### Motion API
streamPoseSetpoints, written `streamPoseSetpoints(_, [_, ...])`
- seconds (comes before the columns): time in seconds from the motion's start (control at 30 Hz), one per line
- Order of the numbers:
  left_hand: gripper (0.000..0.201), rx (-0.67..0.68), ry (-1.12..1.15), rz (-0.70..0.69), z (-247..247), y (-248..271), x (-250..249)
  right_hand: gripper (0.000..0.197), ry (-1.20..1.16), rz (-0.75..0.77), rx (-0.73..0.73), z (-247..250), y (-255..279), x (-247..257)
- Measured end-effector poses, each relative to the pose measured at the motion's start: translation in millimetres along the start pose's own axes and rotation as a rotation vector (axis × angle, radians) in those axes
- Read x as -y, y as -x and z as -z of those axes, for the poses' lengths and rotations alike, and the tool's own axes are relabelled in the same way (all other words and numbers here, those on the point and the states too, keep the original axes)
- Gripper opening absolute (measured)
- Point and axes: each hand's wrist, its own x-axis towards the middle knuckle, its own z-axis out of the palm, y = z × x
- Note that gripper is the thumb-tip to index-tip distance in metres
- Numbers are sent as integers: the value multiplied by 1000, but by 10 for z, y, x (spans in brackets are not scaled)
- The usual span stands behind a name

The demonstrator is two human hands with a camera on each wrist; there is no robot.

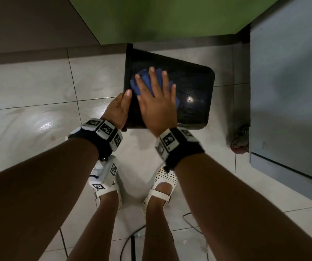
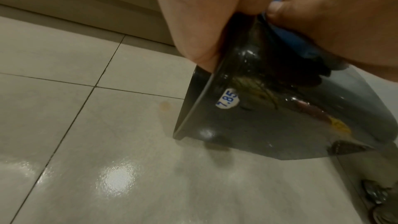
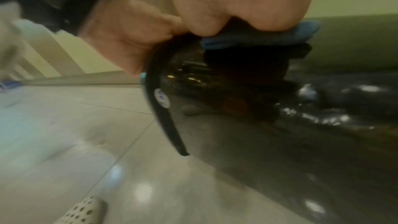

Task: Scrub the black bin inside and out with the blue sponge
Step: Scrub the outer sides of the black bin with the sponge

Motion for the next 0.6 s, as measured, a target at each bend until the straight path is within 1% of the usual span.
streamPoseSetpoints(0.07, [43, -18, -13, 16, -8, 5, 22, 50, 13, -89, -20, 80, -98, -186])
streamPoseSetpoints(0.13, [40, -42, -10, 33, -26, 13, 18, 51, -8, -249, -1, 179, -166, -375])
streamPoseSetpoints(0.2, [41, -69, 21, 49, -66, 49, -23, 52, -73, -454, 2, 260, -188, -527])
streamPoseSetpoints(0.3, [43, -116, 80, 47, -128, 114, -77, 55, -175, -813, -43, 264, -202, -538])
streamPoseSetpoints(0.33, [43, -118, 102, 44, -146, 123, -77, 55, -174, -883, -60, 249, -207, -509])
streamPoseSetpoints(0.37, [44, -108, 112, 39, -147, 131, -80, 56, -167, -916, -69, 236, -215, -490])
streamPoseSetpoints(0.4, [45, -85, 83, 37, -137, 119, -79, 57, -171, -914, -69, 228, -229, -492])
streamPoseSetpoints(0.47, [45, 13, 45, 68, -67, 75, -113, 57, -167, -882, -88, 212, -231, -515])
streamPoseSetpoints(0.5, [39, 33, 86, 91, -16, 22, -128, 57, -156, -872, -98, 179, -218, -525])
streamPoseSetpoints(0.57, [24, 30, 248, 197, 102, -96, -254, 57, -152, -879, -132, 150, -171, -531])
streamPoseSetpoints(0.6, [25, 22, 308, 243, 178, -154, -329, 56, -143, -869, -169, 144, -156, -526])
